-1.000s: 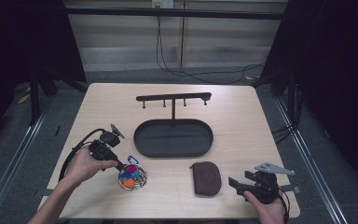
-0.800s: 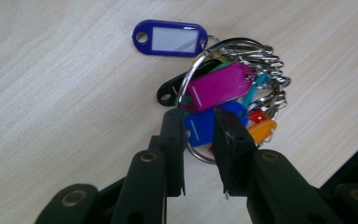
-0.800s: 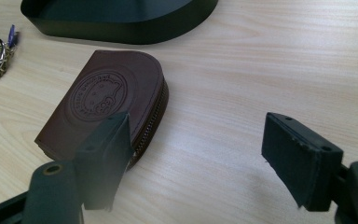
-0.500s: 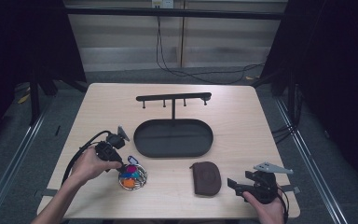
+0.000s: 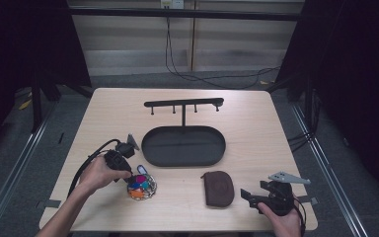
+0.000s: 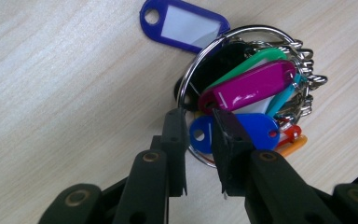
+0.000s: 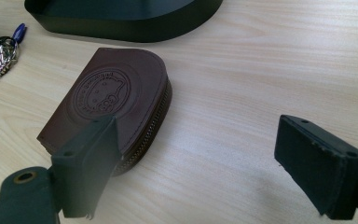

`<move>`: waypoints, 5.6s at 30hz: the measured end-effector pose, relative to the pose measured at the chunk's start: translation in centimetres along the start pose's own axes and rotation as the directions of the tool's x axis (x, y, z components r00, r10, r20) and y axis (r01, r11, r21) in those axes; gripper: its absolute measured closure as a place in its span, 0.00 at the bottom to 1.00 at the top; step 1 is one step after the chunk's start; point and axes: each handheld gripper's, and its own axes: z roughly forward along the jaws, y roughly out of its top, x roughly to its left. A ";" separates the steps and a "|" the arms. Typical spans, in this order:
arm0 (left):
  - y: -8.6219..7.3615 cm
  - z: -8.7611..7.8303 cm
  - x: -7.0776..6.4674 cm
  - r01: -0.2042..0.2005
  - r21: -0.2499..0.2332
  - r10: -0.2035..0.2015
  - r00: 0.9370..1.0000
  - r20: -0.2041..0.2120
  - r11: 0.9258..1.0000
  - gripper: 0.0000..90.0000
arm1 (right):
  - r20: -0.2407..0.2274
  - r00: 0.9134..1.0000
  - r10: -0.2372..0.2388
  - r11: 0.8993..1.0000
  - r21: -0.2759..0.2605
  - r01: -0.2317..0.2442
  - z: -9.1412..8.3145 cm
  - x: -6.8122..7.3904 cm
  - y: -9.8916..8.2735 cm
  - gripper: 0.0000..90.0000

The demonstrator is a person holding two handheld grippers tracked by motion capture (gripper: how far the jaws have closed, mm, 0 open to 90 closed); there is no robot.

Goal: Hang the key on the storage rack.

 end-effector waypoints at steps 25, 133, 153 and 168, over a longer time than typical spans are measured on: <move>0.2 0.9 -0.5 -0.010 -0.002 0.010 0.996 -0.089 1.000 0.88 | 0.003 1.000 -0.010 1.000 0.016 0.009 0.2 0.1 0.0 0.16; 2.6 -14.8 -8.0 -0.216 -0.014 0.214 0.971 -0.104 0.976 0.98 | 0.007 1.000 0.004 1.000 0.004 -0.004 0.1 -0.1 0.1 0.17; 3.8 -18.5 -8.0 -0.199 -0.038 0.192 0.972 -0.134 0.979 0.98 | 0.002 1.000 -0.002 1.000 0.011 0.002 0.2 0.0 0.1 0.16; 5.8 -19.5 -8.6 -0.189 -0.031 0.183 0.972 -0.148 0.981 0.98 | 0.002 1.000 0.001 1.000 0.001 -0.001 -0.1 -0.1 0.0 0.16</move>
